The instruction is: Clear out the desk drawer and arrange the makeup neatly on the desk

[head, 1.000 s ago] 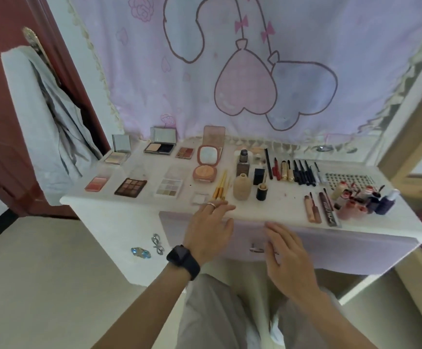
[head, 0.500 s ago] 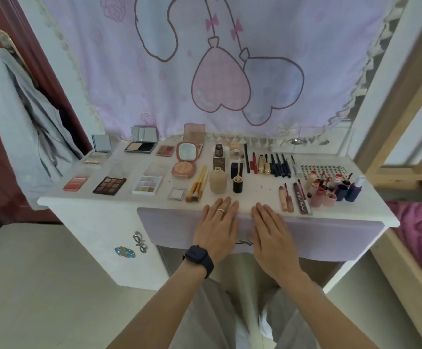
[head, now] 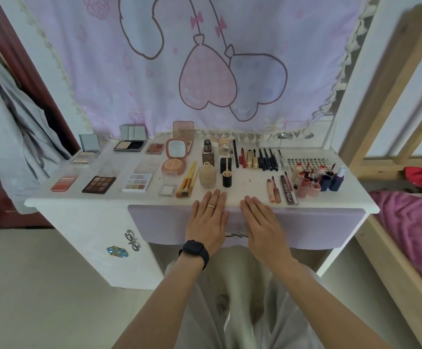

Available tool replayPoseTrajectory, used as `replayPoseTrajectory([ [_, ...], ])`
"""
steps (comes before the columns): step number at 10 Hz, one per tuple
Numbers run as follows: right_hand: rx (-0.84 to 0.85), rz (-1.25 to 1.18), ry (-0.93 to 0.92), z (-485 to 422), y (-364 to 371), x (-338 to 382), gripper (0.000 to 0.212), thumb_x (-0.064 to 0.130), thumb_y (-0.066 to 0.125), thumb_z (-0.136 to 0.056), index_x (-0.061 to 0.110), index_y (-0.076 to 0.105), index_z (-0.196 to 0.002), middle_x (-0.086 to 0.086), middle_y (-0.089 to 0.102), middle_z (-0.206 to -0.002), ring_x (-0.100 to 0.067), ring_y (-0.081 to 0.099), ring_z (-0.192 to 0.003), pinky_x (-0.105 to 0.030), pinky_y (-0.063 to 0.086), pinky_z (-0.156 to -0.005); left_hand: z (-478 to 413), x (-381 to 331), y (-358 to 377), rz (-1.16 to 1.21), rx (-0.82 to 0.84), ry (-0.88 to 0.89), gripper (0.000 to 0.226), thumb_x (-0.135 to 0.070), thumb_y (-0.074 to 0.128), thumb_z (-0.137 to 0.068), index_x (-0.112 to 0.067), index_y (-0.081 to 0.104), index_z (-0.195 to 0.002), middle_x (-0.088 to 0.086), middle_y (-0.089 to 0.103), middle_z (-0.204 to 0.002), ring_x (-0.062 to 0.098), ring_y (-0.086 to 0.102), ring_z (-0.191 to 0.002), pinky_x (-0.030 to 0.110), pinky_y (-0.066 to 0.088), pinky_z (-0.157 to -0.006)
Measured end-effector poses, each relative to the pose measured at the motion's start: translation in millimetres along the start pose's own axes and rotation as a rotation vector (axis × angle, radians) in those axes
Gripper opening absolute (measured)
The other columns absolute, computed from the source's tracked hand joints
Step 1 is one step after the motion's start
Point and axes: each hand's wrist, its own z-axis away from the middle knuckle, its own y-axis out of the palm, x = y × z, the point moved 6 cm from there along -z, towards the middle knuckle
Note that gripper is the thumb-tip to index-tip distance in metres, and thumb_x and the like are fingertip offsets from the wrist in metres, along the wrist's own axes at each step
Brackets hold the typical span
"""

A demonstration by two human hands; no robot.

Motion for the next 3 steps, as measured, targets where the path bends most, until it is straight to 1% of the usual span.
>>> replayPoseTrajectory([
  [1,0.128,-0.102,0.037,-2.9,-9.4,6.6,0.056,0.008,0.060,-0.097,0.005,0.042,-0.151,-0.009,0.036,-0.159,-0.026,0.031,-0.150,-0.037,0.018,-0.123,-0.2,-0.7,-1.7,0.000,-0.006,-0.004,0.056,-0.044,0.009,-0.105,-0.029,0.008,-0.159,-0.007,0.010,-0.167,0.015,0.003,-0.154,0.033,-0.012,-0.119],
  [2,0.277,-0.372,0.164,-14.2,-28.3,3.2,0.051,0.023,0.052,-0.103,0.023,0.041,-0.153,0.006,0.032,-0.162,-0.010,0.023,-0.151,-0.023,0.011,-0.122,1.5,-0.9,-3.1,-0.003,-0.043,0.012,0.054,-0.042,0.016,-0.107,-0.027,0.013,-0.159,-0.006,0.016,-0.166,0.017,0.008,-0.154,0.034,-0.010,-0.119],
  [3,0.067,-0.802,0.264,-35.1,-90.6,-5.5,0.037,0.050,0.059,-0.096,0.048,0.059,-0.133,0.028,0.059,-0.135,0.009,0.054,-0.122,-0.014,0.046,-0.100,0.8,-0.6,-1.8,0.032,-0.075,0.004,0.056,-0.043,0.012,-0.106,-0.026,0.017,-0.159,-0.006,0.019,-0.165,0.017,0.012,-0.153,0.035,-0.006,-0.121],
])
